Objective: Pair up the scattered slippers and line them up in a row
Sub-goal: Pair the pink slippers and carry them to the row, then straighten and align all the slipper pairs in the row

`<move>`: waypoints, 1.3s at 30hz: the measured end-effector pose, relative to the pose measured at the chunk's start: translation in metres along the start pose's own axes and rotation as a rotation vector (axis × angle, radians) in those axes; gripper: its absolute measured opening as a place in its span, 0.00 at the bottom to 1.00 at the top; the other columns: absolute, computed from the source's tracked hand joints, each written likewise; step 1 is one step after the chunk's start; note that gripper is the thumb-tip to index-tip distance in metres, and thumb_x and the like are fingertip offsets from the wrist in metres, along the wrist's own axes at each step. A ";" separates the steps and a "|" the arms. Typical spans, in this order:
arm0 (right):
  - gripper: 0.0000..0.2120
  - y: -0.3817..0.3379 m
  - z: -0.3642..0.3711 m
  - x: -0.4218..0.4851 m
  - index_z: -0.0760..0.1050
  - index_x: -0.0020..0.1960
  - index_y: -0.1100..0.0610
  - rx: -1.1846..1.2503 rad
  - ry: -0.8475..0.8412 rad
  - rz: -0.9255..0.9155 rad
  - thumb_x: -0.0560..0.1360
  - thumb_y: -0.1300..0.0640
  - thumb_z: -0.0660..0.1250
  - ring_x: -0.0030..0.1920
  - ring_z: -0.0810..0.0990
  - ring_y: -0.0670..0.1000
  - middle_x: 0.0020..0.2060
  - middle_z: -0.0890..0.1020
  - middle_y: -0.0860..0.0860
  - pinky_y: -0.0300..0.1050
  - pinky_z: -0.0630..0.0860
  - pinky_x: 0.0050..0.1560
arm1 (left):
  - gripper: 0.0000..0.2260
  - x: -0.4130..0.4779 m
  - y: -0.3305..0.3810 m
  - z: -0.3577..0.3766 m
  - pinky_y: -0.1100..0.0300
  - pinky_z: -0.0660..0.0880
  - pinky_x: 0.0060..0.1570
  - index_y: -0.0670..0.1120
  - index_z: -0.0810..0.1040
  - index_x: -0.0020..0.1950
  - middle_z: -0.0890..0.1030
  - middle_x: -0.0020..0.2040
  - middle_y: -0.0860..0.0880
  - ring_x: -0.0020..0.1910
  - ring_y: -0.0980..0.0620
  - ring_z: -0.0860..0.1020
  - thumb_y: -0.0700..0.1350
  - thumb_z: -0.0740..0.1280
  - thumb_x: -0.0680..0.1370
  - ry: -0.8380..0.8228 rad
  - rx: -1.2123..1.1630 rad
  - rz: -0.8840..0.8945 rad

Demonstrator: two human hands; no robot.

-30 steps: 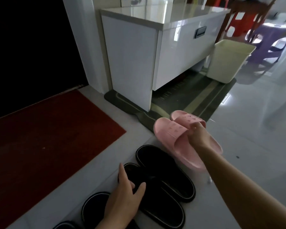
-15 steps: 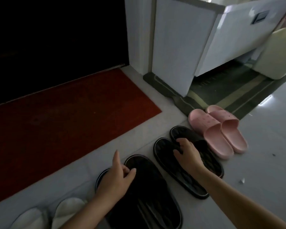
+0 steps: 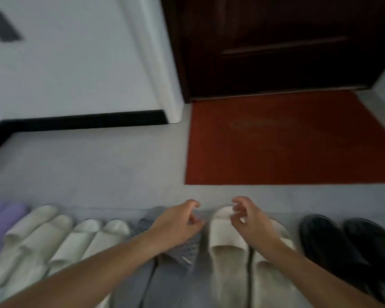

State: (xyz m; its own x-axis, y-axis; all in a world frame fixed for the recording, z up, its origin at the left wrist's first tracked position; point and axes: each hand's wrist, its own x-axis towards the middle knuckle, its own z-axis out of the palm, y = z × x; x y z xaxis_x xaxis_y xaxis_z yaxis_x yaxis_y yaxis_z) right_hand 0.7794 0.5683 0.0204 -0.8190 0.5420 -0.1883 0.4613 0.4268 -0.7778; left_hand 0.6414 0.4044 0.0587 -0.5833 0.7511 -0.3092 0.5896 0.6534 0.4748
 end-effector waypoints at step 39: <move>0.25 -0.447 0.574 0.099 0.62 0.70 0.56 -0.063 -0.551 -0.194 0.74 0.54 0.62 0.66 0.72 0.56 0.66 0.71 0.57 0.49 0.70 0.63 | 0.20 -0.216 -0.567 -0.321 0.52 0.77 0.39 0.44 0.64 0.66 0.78 0.41 0.43 0.35 0.47 0.78 0.46 0.66 0.76 0.141 -0.069 -0.703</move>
State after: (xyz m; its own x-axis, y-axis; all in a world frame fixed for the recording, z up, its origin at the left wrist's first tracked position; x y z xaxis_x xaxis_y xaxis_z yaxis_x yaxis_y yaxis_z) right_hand 0.2961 0.0154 0.0050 -0.9391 0.0007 -0.3436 0.2912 0.5321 -0.7950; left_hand 0.2534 -0.1582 0.1211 -0.8812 0.1322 -0.4540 0.0140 0.9670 0.2543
